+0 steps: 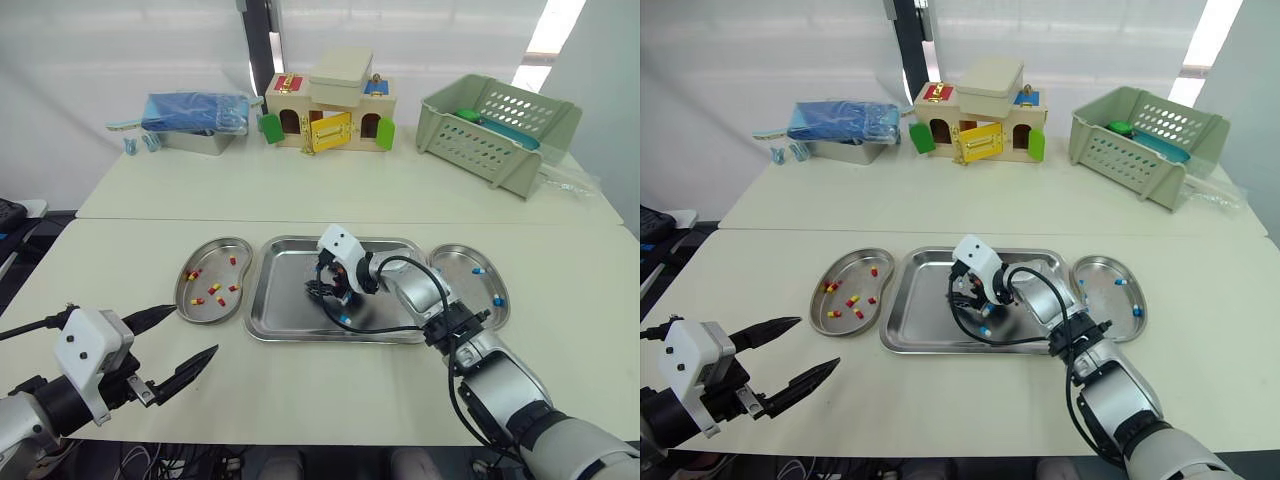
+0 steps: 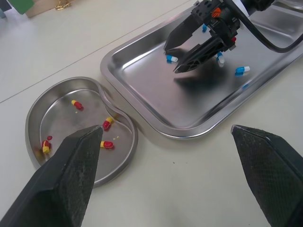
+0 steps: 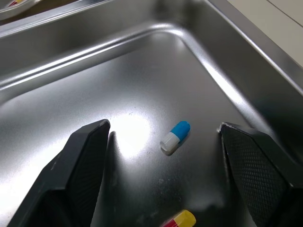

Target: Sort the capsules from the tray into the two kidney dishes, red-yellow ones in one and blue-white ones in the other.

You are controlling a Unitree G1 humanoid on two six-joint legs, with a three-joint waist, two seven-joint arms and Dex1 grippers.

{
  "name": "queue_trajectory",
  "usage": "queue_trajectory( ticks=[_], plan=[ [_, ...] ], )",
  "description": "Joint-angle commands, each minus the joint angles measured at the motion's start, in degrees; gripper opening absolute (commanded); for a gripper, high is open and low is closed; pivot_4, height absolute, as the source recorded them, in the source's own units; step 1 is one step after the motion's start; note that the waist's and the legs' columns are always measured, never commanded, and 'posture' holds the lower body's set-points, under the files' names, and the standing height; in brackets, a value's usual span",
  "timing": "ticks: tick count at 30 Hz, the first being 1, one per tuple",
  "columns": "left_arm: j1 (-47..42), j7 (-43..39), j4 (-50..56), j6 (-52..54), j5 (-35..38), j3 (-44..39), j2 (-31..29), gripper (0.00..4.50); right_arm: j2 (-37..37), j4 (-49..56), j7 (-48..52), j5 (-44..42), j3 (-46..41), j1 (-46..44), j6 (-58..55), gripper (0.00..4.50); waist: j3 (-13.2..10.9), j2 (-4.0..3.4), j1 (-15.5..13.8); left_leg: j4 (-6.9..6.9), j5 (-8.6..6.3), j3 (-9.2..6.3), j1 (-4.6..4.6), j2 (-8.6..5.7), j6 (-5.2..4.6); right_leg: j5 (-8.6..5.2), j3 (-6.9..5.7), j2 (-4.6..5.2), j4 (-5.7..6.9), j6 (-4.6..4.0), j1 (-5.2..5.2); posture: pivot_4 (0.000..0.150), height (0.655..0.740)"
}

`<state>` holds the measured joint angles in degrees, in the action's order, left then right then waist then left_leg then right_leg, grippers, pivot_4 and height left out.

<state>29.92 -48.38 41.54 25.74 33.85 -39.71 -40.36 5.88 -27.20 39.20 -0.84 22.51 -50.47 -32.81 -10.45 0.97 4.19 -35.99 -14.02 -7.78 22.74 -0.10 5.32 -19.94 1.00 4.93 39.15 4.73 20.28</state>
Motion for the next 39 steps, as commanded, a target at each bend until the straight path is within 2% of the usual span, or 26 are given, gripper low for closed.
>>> queue_trajectory(
  ticks=[1,4,14,17,28,31,39],
  plan=[
    [0.5,-0.1,1.4,-0.4,0.2,-1.0,-0.6,4.5,-0.1,-0.5,0.4,1.1,0.1,0.0,0.4,3.11,0.0,0.0,0.0,0.0,0.0,0.0,0.0,0.0,0.0,0.0,0.0,0.0,0.0,0.0,0.0,0.15,0.74],
    [0.5,0.1,1.4,-0.4,0.2,-1.1,-0.6,4.5,0.2,-0.6,1.1,2.2,1.3,0.5,1.1,2.15,0.0,0.0,0.1,0.0,0.0,0.0,-0.01,0.0,-0.01,0.0,0.0,0.0,0.0,0.0,0.0,0.15,0.74],
    [0.1,0.6,1.2,-0.2,-0.1,-0.6,-0.8,4.5,-0.7,-1.4,0.6,4.3,1.5,1.5,2.7,2.15,0.0,-0.01,0.6,0.02,-0.01,0.0,-0.06,0.01,-0.01,0.0,0.02,-0.01,0.03,0.0,-0.02,0.15,0.74],
    [-0.1,0.6,1.3,-0.1,0.0,-0.7,-0.9,4.5,-0.8,-1.1,0.6,4.7,1.5,1.8,2.7,1.57,0.0,-0.01,0.6,0.02,-0.04,0.0,-0.06,0.01,-0.08,0.0,0.03,-0.02,0.03,0.0,-0.02,0.15,0.74],
    [-0.4,0.8,1.1,-0.2,-0.2,-0.4,-1.0,4.5,-1.5,-1.4,0.1,5.4,1.6,1.9,3.0,1.57,0.0,-0.01,0.6,0.03,-0.08,0.01,-0.08,0.02,-0.15,0.0,0.04,-0.02,0.03,0.0,-0.02,0.15,0.74],
    [-0.3,0.7,1.0,-0.3,-0.2,-0.6,-0.9,4.5,-1.7,-1.2,0.0,5.4,1.6,1.9,2.7,1.02,0.0,-0.02,0.6,0.03,-0.09,0.0,-0.08,0.02,-0.15,0.0,0.04,-0.02,0.03,0.0,-0.02,0.15,0.74],
    [-0.1,0.1,0.4,-0.7,-0.4,-0.7,-0.8,4.5,-2.3,-2.0,-0.2,6.0,1.4,1.5,2.7,1.02,0.0,-0.02,0.6,0.04,-0.09,0.01,-0.09,0.02,-0.16,0.0,0.04,-0.03,0.03,0.0,-0.02,0.15,0.74]
  ],
)
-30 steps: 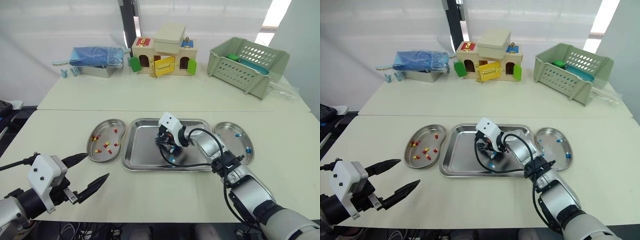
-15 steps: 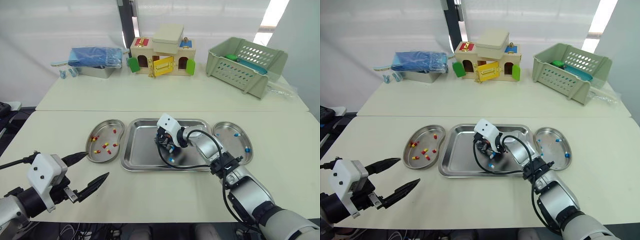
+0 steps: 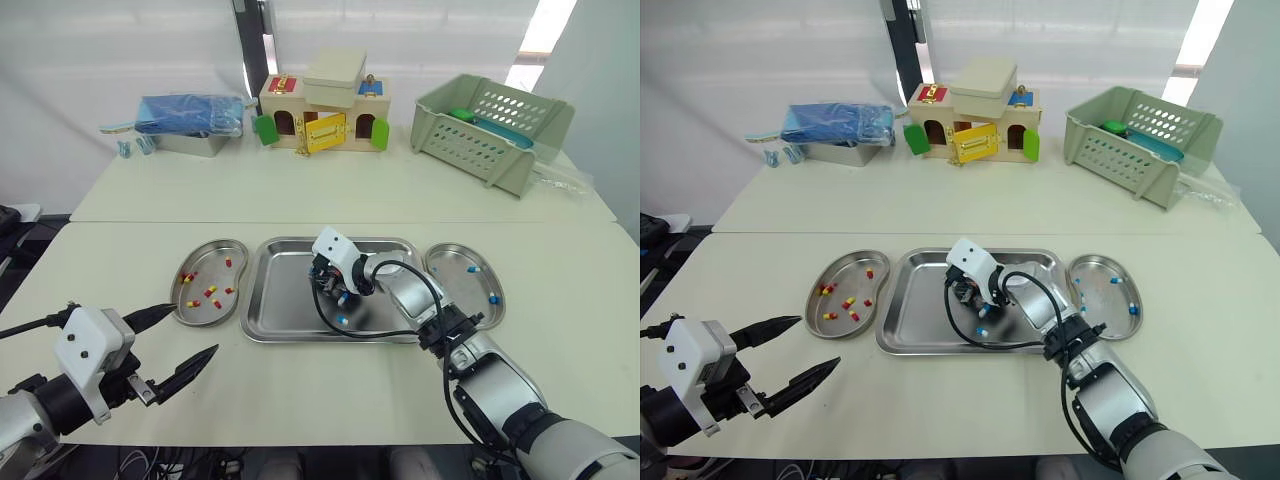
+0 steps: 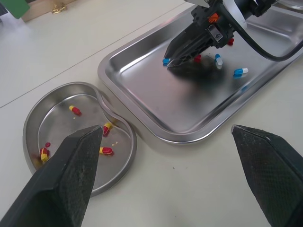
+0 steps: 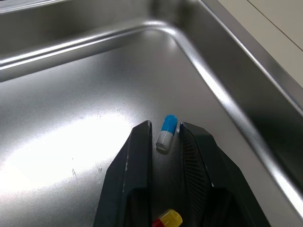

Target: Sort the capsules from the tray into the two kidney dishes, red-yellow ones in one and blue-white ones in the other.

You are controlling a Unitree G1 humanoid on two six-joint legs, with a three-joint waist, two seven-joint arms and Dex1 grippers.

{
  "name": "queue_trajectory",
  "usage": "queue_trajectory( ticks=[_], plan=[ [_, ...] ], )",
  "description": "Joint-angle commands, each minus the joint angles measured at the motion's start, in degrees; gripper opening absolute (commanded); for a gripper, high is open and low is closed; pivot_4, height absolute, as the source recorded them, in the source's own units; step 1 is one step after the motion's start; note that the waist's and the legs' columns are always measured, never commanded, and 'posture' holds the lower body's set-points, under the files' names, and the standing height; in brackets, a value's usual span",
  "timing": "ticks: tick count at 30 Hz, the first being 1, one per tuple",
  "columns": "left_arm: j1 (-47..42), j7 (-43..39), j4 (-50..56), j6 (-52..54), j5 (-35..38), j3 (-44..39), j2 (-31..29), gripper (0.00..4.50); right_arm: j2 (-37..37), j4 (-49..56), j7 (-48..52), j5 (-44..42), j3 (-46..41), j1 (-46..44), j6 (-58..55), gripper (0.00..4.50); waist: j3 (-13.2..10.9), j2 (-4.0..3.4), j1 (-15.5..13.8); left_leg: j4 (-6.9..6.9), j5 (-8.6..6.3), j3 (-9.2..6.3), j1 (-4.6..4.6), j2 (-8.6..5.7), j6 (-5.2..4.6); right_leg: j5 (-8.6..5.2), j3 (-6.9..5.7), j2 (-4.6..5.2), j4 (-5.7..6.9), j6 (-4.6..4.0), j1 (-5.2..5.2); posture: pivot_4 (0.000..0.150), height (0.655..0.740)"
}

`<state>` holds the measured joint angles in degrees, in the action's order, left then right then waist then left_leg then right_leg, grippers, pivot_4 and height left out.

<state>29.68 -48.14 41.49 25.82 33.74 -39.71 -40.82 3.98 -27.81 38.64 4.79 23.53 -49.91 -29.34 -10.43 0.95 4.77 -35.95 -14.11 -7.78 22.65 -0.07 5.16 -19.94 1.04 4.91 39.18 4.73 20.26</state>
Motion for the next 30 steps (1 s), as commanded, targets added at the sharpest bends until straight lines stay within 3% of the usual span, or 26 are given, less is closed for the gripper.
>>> queue_trajectory(
  ticks=[1,3,8,22,30],
  plan=[
    [0.2,-0.1,0.3,-0.9,-0.3,-0.7,-0.4,4.5,-0.4,-1.4,0.5,0.4,0.3,1.0,-0.7,1.02,0.0,0.0,0.0,0.0,0.0,0.0,0.0,0.0,0.0,0.0,0.0,0.0,0.0,0.0,0.0,0.15,0.74],
    [0.3,-0.3,0.1,-1.1,-0.4,-0.8,-0.3,4.5,-0.5,-1.4,0.6,0.4,0.2,1.0,-0.6,1.02,0.0,0.0,0.0,0.0,0.0,0.0,0.0,0.0,0.0,0.0,0.0,0.0,0.0,0.0,0.0,0.15,0.74],
    [0.4,-0.5,-0.1,-1.3,-0.6,-0.8,-0.3,4.5,-0.6,-1.4,0.8,0.5,0.1,1.0,-0.7,0.09,0.0,0.0,0.0,0.0,0.0,0.0,0.0,0.0,0.0,0.0,0.0,0.0,0.0,0.0,0.0,0.15,0.74],
    [0.9,-1.5,-1.0,-2.2,-0.7,-0.9,-0.3,4.5,0.7,2.5,1.9,-0.2,-1.1,0.7,-2.1,0.04,0.0,-0.01,0.0,0.01,-0.02,0.0,0.0,0.0,-0.03,0.0,0.0,0.0,0.0,0.0,0.0,0.15,0.74],
    [-1.1,-2.3,-1.1,-2.2,-0.4,0.4,-1.8,4.5,12.2,21.4,7.2,-5.6,-8.9,3.8,-4.2,0.04,0.0,-0.03,-0.7,-0.01,-0.02,-0.01,0.13,-0.02,-0.03,0.0,-0.02,0.02,-0.08,0.0,0.05,0.15,0.74]
  ],
)
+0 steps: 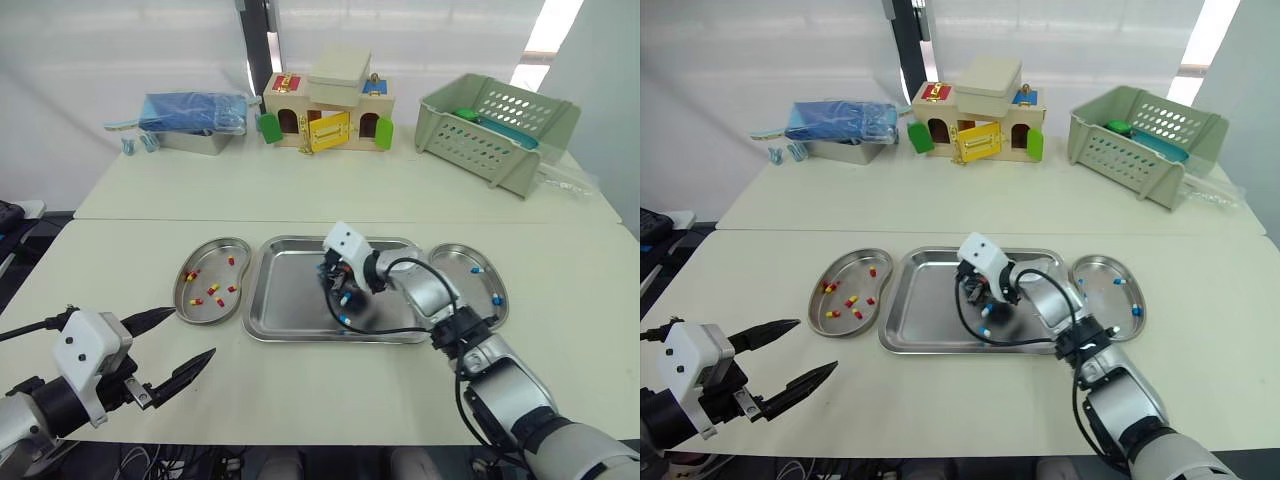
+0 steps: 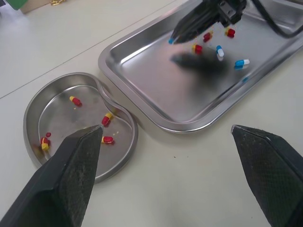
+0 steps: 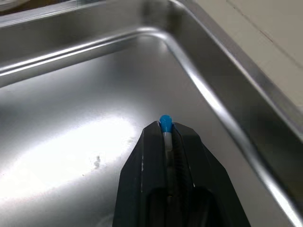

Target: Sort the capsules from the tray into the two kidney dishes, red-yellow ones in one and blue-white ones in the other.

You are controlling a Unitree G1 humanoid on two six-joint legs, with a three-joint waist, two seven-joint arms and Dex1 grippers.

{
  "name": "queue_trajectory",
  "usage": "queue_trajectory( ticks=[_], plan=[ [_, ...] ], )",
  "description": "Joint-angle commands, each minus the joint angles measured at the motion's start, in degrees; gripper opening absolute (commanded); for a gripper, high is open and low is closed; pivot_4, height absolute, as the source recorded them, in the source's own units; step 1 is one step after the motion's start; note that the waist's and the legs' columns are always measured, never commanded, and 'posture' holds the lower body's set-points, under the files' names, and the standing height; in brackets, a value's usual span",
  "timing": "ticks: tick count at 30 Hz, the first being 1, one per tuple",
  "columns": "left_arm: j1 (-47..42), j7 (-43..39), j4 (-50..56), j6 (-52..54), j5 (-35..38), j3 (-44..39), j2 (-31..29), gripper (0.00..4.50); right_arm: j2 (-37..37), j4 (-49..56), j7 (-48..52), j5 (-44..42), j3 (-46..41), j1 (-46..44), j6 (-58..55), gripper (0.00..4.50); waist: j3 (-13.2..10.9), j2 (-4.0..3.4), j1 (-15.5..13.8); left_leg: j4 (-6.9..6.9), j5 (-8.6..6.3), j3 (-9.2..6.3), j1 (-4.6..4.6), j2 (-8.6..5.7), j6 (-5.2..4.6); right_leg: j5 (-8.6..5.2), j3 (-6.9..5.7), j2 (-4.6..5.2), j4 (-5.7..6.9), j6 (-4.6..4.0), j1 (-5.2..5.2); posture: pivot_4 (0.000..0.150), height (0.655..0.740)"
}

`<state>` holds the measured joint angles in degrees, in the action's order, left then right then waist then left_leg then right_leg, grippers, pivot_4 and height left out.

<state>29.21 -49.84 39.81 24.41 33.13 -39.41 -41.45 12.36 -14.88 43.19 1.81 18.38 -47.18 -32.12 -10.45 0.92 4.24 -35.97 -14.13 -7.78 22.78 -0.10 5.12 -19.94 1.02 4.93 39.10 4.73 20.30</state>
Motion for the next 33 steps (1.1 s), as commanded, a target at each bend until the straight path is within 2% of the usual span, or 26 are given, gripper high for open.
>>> queue_trajectory(
  ticks=[1,9,13,18,20,29,31,32,33],
  plan=[
    [-1.0,-0.8,0.8,-0.8,0.1,0.4,-1.4,4.5,6.3,11.2,3.7,-3.5,-5.0,2.1,-2.4,0.04,0.0,0.0,-0.3,0.01,0.0,-0.01,0.0,0.0,0.0,0.0,-0.02,0.0,-0.01,0.0,0.0,0.15,0.74],
    [-3.5,-1.7,3.9,1.3,3.1,1.9,-3.9,4.5,26.8,24.2,8.1,-8.4,-17.8,14.6,-5.3,0.04,0.0,0.01,-1.3,0.01,-0.02,0.05,0.04,-0.02,-0.03,0.0,0.0,0.02,-0.09,0.0,-0.03,0.15,0.74],
    [-4.6,-2.6,4.0,1.6,3.9,3.5,-4.9,4.5,32.0,25.4,8.1,-8.9,-20.9,21.5,-4.2,0.04,0.0,-0.01,-1.1,0.02,-0.02,0.1,0.0,-0.01,-0.04,0.0,0.05,0.03,-0.07,0.0,-0.05,0.15,0.74],
    [-6.8,-2.5,4.0,2.2,4.4,5.9,-5.8,4.5,34.6,23.9,7.7,-8.8,-22.1,27.8,-1.5,0.04,0.0,-0.01,-1.1,0.0,-0.02,0.11,0.0,-0.01,-0.04,0.0,0.04,0.02,-0.06,0.0,-0.07,0.15,0.74],
    [-7.5,-2.5,4.1,2.3,4.1,7.0,-6.1,4.5,34.9,24.0,7.3,-9.1,-22.7,29.0,-1.2,0.68,0.0,-0.01,-1.1,0.0,-0.02,0.1,0.01,-0.02,-0.04,0.0,0.04,0.02,-0.06,0.0,-0.08,0.15,0.74],
    [-9.6,-2.9,1.9,2.1,3.1,9.0,-6.9,4.5,37.8,26.8,9.1,-12.5,-26.4,32.3,-0.4,3.07,0.0,-0.01,-1.3,0.0,-0.02,0.08,0.01,-0.01,-0.03,0.0,0.01,0.02,-0.09,0.0,-0.1,0.15,0.74],
    [-10.0,-3.2,0.6,1.9,2.6,8.7,-7.0,4.5,38.1,27.9,10.2,-14.5,-28.2,33.0,0.4,3.67,0.0,-0.01,-1.3,0.0,-0.02,0.09,0.01,-0.01,-0.03,0.0,0.01,0.02,-0.09,0.0,-0.11,0.15,0.74],
    [-10.1,-3.3,0.1,1.8,2.4,8.5,-7.0,4.5,38.2,28.5,10.8,-15.5,-29.1,33.5,0.7,4.19,0.0,-0.01,-1.3,0.0,-0.02,0.09,0.01,-0.02,-0.03,0.0,0.01,0.02,-0.09,0.0,-0.11,0.15,0.74],
    [-10.1,-3.5,-0.6,1.6,2.1,8.0,-7.1,4.5,38.4,29.3,11.9,-16.6,-30.1,34.2,1.7,4.37,0.0,-0.01,-1.3,0.0,-0.02,0.1,0.0,-0.02,-0.03,0.0,0.02,0.02,-0.09,0.0,-0.11,0.15,0.74]
  ],
)
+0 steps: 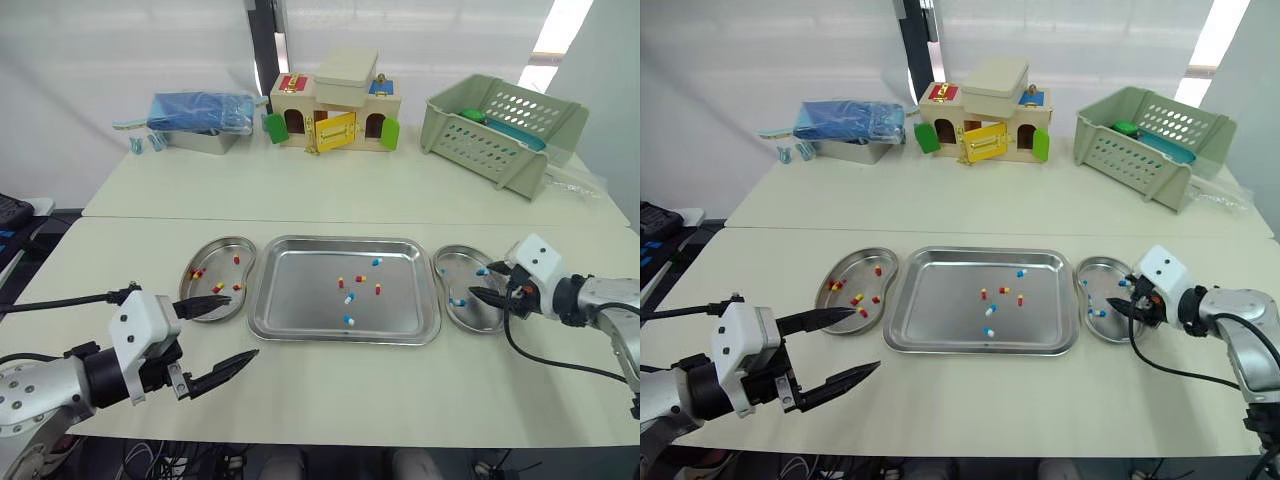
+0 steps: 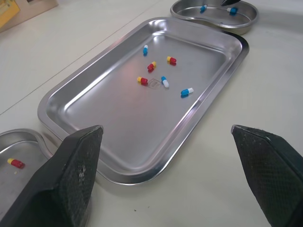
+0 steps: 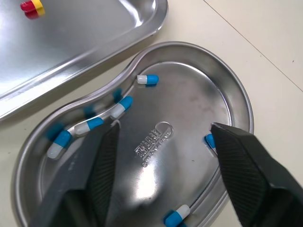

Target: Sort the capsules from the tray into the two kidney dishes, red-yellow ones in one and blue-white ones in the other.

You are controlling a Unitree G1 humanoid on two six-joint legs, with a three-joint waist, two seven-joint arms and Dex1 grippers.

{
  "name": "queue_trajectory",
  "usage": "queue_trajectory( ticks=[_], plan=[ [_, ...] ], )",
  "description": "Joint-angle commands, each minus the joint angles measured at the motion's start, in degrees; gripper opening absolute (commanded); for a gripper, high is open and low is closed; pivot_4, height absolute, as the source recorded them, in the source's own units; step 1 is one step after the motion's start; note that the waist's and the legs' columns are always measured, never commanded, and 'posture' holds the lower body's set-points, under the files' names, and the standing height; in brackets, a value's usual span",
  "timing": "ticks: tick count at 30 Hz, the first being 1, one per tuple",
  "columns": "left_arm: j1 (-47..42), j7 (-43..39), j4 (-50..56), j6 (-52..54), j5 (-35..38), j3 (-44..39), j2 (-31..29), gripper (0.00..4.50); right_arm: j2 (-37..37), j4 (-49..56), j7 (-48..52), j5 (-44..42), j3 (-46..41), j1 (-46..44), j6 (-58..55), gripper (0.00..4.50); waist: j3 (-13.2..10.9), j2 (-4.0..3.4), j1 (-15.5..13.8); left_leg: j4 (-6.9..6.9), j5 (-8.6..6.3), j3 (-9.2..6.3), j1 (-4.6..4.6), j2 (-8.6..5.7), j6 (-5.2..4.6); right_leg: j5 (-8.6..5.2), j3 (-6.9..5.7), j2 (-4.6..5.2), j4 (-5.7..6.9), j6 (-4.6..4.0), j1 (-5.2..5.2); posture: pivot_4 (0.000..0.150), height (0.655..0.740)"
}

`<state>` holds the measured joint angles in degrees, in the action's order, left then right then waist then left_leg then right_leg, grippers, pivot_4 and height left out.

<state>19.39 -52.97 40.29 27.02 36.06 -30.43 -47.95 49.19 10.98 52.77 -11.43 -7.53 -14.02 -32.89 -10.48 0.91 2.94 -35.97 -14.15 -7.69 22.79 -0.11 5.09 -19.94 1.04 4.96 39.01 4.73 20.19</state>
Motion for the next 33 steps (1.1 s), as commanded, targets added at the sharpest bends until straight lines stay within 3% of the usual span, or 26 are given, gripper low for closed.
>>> queue_trajectory(
  ticks=[1,7,13,19,29,33],
  plan=[
    [-0.1,-0.5,-1.6,-1.1,-1.1,-1.5,-0.7,4.5,1.9,4.1,3.5,-4.3,-4.9,1.9,3.3,4.48,0.0,0.0,-0.1,0.0,0.0,-0.01,0.01,0.0,0.0,0.0,-0.01,0.0,0.0,0.0,0.0,0.15,0.74],
    [3.3,-4.2,-6.8,-3.8,-4.3,-5.2,-1.5,4.5,2.3,15.3,11.4,-15.6,-13.9,13.9,3.7,4.48,0.0,0.02,-0.6,0.01,0.0,-0.01,0.01,0.0,-0.01,0.0,-0.04,0.0,-0.04,0.0,-0.02,0.15,0.74],
    [3.7,-6.2,-11.8,-5.9,-5.9,-6.2,-1.7,4.5,4.8,21.5,15.3,-18.5,-18.9,23.1,4.3,4.48,0.0,0.01,-0.9,-0.03,-0.01,-0.02,-0.09,0.0,-0.01,0.0,-0.05,0.0,-0.04,0.01,-0.16,0.15,0.74],
    [3.7,-7.5,-13.8,-6.5,-6.2,-6.3,-1.8,4.5,5.6,24.7,14.2,-19.0,-20.3,26.6,4.2,4.48,0.0,0.04,-1.0,-0.02,-0.01,-0.03,-0.08,0.01,-0.01,0.0,-0.07,0.0,-0.05,0.01,-0.16,0.15,0.74],
    [0.3,-6.8,-13.3,-5.2,-5.9,-4.4,-2.3,4.5,6.2,25.7,8.8,-20.2,-15.4,20.7,1.1,4.48,0.0,0.04,-0.9,-0.02,-0.01,-0.03,-0.09,0.01,-0.01,0.0,-0.06,0.0,-0.05,0.01,-0.16,0.15,0.74],
    [0.4,-6.5,-12.5,-5.2,-6.2,-4.4,-2.0,4.5,5.6,22.5,6.3,-20.1,-6.7,8.6,-1.3,4.48,0.0,0.03,-0.5,-0.02,0.0,-0.01,-0.12,0.02,0.0,0.0,-0.05,0.0,-0.03,0.01,-0.18,0.15,0.74]
  ],
)
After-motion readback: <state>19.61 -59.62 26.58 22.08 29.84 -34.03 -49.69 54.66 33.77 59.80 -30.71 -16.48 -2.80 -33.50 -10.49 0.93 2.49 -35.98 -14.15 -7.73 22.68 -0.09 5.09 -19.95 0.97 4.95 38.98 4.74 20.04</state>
